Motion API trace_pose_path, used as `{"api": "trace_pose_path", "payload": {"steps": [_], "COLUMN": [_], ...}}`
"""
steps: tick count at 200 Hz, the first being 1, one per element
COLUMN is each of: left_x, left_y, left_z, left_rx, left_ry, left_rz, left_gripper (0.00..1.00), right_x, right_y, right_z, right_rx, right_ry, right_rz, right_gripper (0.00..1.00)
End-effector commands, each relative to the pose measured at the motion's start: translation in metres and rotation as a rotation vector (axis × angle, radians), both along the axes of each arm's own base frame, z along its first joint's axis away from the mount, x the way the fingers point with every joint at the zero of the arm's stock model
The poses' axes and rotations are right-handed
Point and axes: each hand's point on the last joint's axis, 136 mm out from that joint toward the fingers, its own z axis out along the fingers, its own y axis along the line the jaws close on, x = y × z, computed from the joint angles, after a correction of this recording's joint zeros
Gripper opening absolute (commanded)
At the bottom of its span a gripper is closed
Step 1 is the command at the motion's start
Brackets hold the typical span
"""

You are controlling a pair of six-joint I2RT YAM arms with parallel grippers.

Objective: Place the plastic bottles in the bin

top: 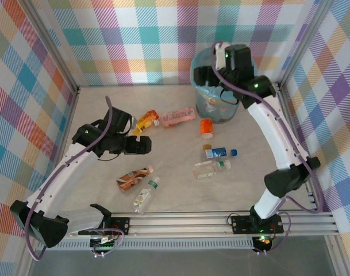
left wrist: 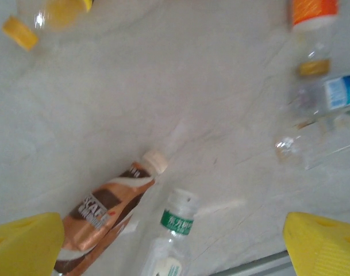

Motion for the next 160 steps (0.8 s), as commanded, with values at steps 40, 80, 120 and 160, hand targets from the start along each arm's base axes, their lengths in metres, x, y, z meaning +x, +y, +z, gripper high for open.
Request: {"api": "trace_pose_path", "payload": {"steps": [40, 80, 120, 160], "left_x": [0.031, 0.107, 0.174, 0.200], "left_y": [0.014, 0.026, 0.035, 0.046], "left_z": [-0.029, -0.055, -0.084, -0.120], "left_rx": [0.148, 0.187, 0.199, 0.249], "left_ry": [0.046, -0.002, 0.014, 0.094], "left_rz": [-0.030, -0.020, 0.007, -0.011], "left_gripper": [0.98, 0.98, 0.97, 0.96], "right_x": [-0.073, -0.085, -0.088, -0.095], "right_y": [0.079, 0.060, 0.040, 0.035], "right_z": [-0.062, -0.070, -0.055, -0.061], "right_rx": [0.134, 0.029, -0.043, -0.063], "right_ry": [0.113, 0.082, -0.007, -0.005], "right_rz": [0.368, 0.357, 0.311, 0.319], "right_gripper": [0.86, 0.88, 0.90, 0.92]}}
